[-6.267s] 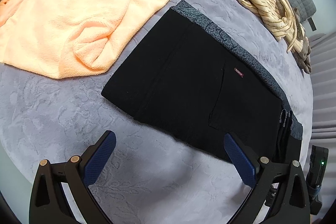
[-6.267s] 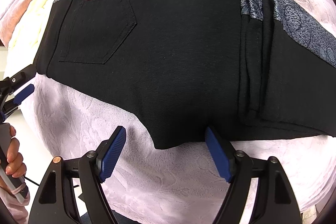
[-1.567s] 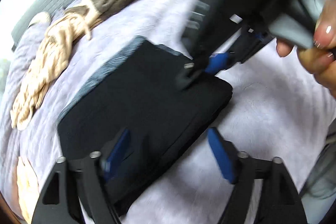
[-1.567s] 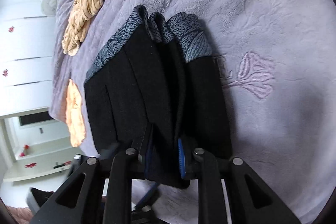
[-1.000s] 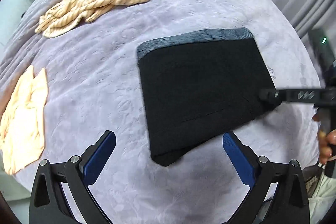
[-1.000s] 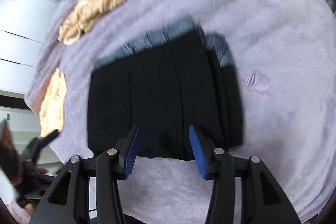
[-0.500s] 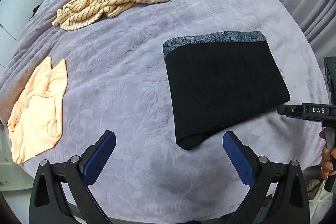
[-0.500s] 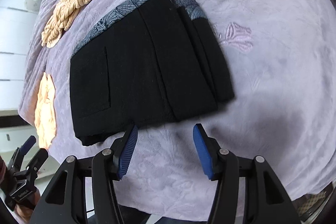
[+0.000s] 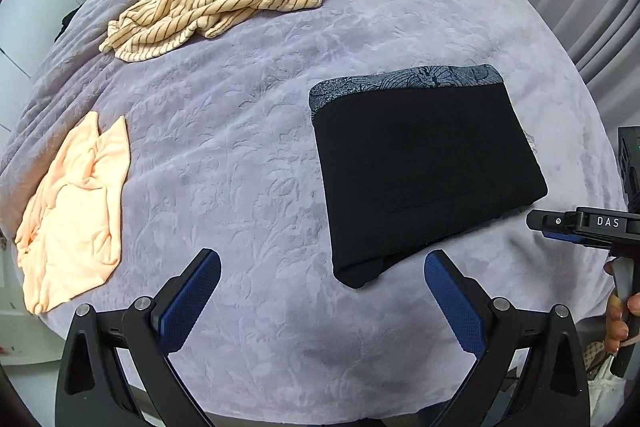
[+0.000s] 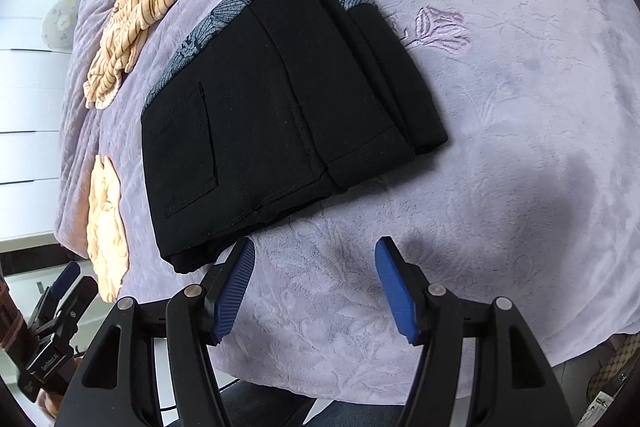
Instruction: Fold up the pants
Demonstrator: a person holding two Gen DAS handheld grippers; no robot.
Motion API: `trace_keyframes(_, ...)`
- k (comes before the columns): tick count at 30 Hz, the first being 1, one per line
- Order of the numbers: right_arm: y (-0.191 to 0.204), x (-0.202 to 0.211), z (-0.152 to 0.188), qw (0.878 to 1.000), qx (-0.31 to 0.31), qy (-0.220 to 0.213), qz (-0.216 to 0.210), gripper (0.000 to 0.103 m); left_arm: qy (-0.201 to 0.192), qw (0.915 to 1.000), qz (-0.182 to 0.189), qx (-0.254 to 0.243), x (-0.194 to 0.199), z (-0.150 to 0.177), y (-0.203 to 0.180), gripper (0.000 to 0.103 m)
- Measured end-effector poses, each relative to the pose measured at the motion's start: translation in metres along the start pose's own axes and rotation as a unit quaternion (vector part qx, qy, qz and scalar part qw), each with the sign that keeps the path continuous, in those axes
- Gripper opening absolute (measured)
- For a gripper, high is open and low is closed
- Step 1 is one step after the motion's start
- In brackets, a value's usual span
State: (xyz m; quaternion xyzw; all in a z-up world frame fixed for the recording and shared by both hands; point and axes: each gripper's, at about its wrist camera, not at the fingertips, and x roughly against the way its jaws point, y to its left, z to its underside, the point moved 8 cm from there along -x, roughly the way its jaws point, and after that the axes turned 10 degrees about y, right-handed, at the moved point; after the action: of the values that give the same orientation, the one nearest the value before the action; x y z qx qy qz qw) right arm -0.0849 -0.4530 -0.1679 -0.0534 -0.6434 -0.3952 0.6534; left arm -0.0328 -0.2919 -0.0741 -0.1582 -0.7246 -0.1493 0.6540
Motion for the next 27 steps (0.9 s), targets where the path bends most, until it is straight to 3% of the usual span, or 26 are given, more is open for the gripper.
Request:
trace_keyframes(16, -0.004, 0.012, -0.002, 1.0, 0.001, -0.014, -0.009, 0.067, 0.024, 0.9996, 0.007, 0.008, -0.012, 0.0, -0.001, 0.102)
trace_keyframes(27, -0.018, 0.067, -0.032, 0.998, 0.019, -0.057, 0.013, 0.067, 0.03, 0.9984, 0.022, 0.042, -0.03, -0.02, 0.009, 0.102)
